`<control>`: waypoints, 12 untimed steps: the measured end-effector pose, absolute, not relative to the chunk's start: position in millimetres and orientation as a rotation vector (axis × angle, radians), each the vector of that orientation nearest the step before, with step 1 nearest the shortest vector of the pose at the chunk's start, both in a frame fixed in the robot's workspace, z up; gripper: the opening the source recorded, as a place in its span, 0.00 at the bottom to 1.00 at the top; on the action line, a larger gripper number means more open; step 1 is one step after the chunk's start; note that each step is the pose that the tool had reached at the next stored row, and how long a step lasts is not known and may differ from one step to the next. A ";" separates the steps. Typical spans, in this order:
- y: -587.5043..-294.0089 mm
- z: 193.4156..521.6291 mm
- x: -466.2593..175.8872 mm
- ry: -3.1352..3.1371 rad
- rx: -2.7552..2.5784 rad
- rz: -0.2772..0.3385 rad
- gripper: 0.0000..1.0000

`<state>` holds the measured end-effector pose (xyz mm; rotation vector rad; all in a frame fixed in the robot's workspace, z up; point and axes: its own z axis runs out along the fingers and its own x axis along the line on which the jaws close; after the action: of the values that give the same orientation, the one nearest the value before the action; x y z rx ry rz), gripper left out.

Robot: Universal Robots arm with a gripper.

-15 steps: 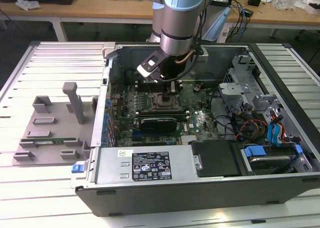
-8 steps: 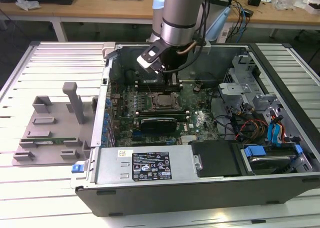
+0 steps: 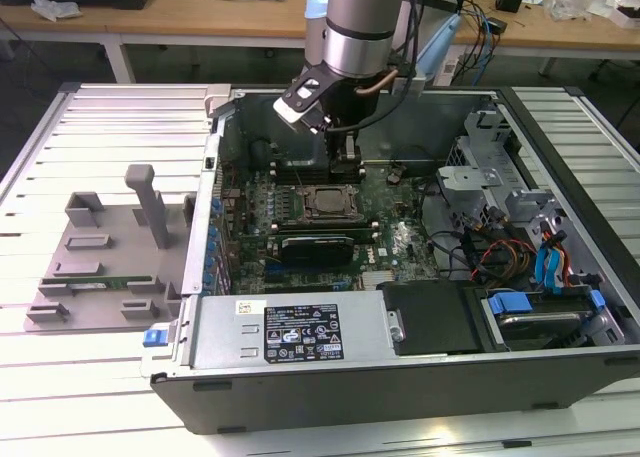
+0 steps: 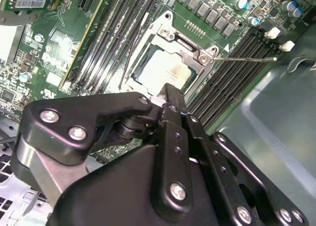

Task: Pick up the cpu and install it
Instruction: 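Close the cpu cover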

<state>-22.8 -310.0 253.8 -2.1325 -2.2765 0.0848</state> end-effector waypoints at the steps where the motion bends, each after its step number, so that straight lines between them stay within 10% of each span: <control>1: -310.0 256.0 -22.8 -2.276 -2.132 0.085 0.11; 12: -310.0 266.8 -22.8 -2.276 -2.132 0.085 0.11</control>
<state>-22.8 -310.0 266.8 -2.1325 -2.2764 0.0849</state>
